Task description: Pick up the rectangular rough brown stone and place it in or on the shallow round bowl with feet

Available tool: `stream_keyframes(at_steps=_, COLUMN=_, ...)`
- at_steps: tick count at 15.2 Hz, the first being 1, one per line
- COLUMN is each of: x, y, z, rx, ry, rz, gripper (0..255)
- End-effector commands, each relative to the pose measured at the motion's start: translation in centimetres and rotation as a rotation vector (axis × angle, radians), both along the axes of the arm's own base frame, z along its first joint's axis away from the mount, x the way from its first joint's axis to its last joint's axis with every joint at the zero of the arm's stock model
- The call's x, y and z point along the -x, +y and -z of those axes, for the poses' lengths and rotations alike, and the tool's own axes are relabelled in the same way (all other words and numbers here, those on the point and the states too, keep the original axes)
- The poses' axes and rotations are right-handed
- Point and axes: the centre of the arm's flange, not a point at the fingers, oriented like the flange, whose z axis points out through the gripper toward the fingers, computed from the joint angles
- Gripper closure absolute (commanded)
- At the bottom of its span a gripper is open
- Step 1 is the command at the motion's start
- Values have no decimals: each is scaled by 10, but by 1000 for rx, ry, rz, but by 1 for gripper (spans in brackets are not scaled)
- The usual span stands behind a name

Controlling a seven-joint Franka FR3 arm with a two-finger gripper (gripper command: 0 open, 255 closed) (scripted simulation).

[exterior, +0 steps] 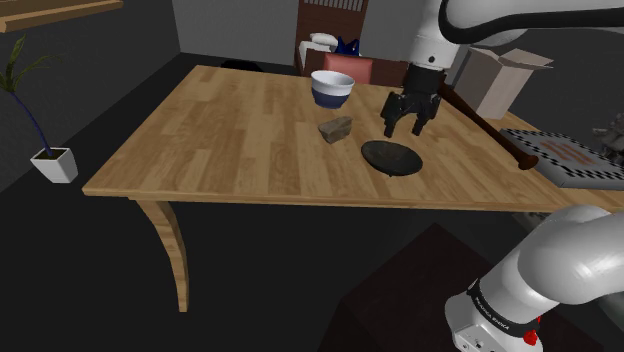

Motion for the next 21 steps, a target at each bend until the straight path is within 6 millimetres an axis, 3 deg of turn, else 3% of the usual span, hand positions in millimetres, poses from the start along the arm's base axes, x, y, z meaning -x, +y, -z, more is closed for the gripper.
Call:
stream_keyframes(at_steps=1, x=-24, y=3, z=7, rx=-2, ry=-3, rz=104, gripper=0)
stream_keyframes(at_steps=8, x=-108, y=-5, z=28, rx=-4, ry=-12, rz=445, gripper=0)
stream_keyframes(at_steps=15, x=-185, y=-42, z=50, rx=-7, ry=-20, rz=786, gripper=0)
stream_keyframes(at_steps=19, x=-222, y=-73, z=61, rx=-9, ry=-25, rz=981, gripper=0)
stream_keyframes(at_steps=21, x=-224, y=-75, z=67, rx=-9, ry=-26, rz=994, gripper=0)
